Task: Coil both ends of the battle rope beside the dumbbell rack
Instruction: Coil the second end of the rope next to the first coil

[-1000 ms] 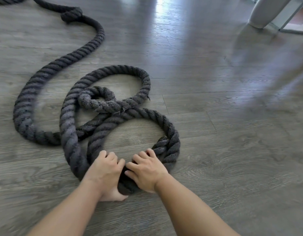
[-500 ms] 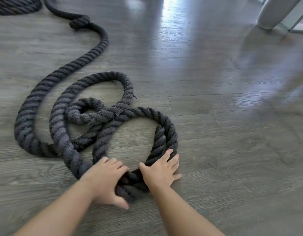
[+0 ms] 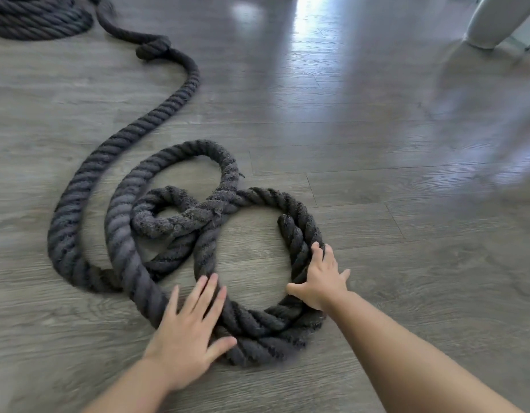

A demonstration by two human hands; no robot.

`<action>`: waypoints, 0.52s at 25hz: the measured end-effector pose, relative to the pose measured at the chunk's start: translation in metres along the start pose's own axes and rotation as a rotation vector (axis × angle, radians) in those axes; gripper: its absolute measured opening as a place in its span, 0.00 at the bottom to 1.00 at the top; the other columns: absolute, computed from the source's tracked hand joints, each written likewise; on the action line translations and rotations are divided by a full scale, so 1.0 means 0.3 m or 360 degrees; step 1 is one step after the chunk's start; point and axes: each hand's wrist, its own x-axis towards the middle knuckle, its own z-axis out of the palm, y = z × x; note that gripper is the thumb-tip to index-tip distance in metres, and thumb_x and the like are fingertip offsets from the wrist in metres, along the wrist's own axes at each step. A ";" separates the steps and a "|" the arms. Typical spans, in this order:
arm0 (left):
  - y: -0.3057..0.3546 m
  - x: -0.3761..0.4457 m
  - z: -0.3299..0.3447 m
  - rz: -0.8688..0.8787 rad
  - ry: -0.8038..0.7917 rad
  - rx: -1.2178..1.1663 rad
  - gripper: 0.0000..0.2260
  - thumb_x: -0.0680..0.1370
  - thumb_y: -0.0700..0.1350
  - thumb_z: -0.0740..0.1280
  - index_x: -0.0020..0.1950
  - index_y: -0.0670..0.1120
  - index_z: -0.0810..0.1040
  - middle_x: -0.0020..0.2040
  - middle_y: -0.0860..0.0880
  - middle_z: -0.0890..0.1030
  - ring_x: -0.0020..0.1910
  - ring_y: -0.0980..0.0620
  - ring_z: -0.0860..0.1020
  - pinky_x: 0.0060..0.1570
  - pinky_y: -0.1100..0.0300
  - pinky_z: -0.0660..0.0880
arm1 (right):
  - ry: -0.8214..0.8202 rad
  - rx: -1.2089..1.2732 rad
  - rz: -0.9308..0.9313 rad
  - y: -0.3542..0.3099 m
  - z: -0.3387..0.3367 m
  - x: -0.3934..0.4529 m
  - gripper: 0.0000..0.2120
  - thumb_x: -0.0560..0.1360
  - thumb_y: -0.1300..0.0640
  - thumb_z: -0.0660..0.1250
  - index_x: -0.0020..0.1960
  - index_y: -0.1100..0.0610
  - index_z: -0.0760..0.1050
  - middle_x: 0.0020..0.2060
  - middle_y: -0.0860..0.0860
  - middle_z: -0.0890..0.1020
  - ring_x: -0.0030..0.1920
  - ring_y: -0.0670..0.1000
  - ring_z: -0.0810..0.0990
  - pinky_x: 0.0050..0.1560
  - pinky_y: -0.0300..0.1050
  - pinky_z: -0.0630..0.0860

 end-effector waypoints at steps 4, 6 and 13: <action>0.026 0.001 0.008 0.0111 0.0155 0.0038 0.44 0.74 0.77 0.52 0.74 0.43 0.71 0.75 0.42 0.69 0.74 0.41 0.64 0.66 0.37 0.60 | -0.0098 -0.0103 -0.0127 0.011 -0.046 0.041 0.56 0.70 0.39 0.72 0.81 0.51 0.36 0.79 0.60 0.38 0.80 0.58 0.40 0.75 0.71 0.43; -0.031 0.027 -0.074 0.0373 0.0031 0.0194 0.51 0.65 0.82 0.55 0.77 0.48 0.68 0.76 0.49 0.68 0.74 0.45 0.63 0.69 0.39 0.61 | -0.0141 -0.0129 -0.0205 0.015 -0.061 0.054 0.55 0.70 0.41 0.74 0.81 0.48 0.38 0.79 0.60 0.37 0.80 0.59 0.40 0.75 0.69 0.45; -0.110 0.149 -0.178 0.0311 -0.0385 0.0444 0.62 0.57 0.81 0.62 0.81 0.50 0.45 0.81 0.48 0.45 0.80 0.45 0.39 0.74 0.39 0.36 | -0.0245 -0.0311 -0.0277 0.048 -0.119 0.122 0.53 0.72 0.44 0.74 0.81 0.44 0.39 0.79 0.59 0.37 0.80 0.59 0.39 0.76 0.69 0.45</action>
